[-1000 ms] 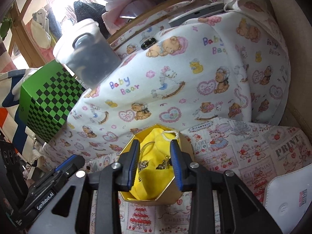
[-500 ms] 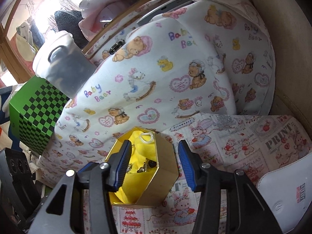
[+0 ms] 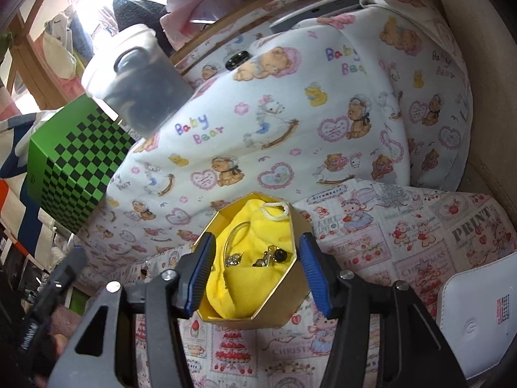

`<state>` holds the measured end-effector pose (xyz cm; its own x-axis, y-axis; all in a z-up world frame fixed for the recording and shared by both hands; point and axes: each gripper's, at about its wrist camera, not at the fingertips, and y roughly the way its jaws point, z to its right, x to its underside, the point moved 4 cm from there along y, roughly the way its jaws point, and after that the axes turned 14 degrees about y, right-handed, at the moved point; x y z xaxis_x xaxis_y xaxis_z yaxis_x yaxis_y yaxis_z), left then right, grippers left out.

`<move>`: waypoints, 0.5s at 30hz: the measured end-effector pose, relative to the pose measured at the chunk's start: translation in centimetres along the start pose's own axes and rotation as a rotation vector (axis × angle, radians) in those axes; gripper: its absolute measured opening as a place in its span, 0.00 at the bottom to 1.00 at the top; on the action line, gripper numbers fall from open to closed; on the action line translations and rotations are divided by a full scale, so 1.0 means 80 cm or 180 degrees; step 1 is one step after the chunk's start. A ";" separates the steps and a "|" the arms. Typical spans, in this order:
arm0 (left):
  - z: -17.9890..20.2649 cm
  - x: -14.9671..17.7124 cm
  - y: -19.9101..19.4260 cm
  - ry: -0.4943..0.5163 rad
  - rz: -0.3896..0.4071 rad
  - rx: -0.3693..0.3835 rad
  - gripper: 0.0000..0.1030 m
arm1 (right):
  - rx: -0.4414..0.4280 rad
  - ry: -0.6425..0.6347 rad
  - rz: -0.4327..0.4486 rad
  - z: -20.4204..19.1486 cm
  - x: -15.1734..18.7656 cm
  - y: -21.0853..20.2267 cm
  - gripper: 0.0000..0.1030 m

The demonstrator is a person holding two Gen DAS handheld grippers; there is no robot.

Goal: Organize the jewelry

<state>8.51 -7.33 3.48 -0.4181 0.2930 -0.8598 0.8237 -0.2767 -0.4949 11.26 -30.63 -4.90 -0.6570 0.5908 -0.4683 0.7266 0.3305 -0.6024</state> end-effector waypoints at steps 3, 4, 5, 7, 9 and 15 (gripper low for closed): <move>-0.018 0.004 -0.024 0.0011 0.0130 -0.0175 0.65 | 0.0051 -0.0125 0.0068 -0.008 0.005 -0.001 0.51; -0.024 0.006 -0.031 0.0011 0.0166 -0.0230 0.66 | 0.0076 -0.0190 0.0102 -0.011 0.006 -0.001 0.51; -0.030 0.008 -0.036 0.0002 0.0195 -0.0278 0.68 | 0.0135 -0.0322 0.0179 -0.017 0.009 -0.003 0.51; -0.042 0.014 -0.045 -0.0044 0.0238 -0.0366 0.74 | 0.0243 -0.0540 0.0326 -0.029 0.015 -0.005 0.51; -0.054 0.021 -0.051 -0.0080 0.0282 -0.0467 0.76 | 0.0332 -0.0802 0.0465 -0.043 0.023 -0.008 0.52; -0.089 0.052 -0.045 -0.0226 0.0200 -0.0630 0.80 | 0.0472 -0.1275 0.0734 -0.072 0.049 -0.013 0.58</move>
<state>6.55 1.38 2.57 -0.3837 0.2137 -0.8984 0.9052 -0.1054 -0.4117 9.10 -24.38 -2.42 -0.5291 0.2969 -0.7949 0.8450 0.0986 -0.5256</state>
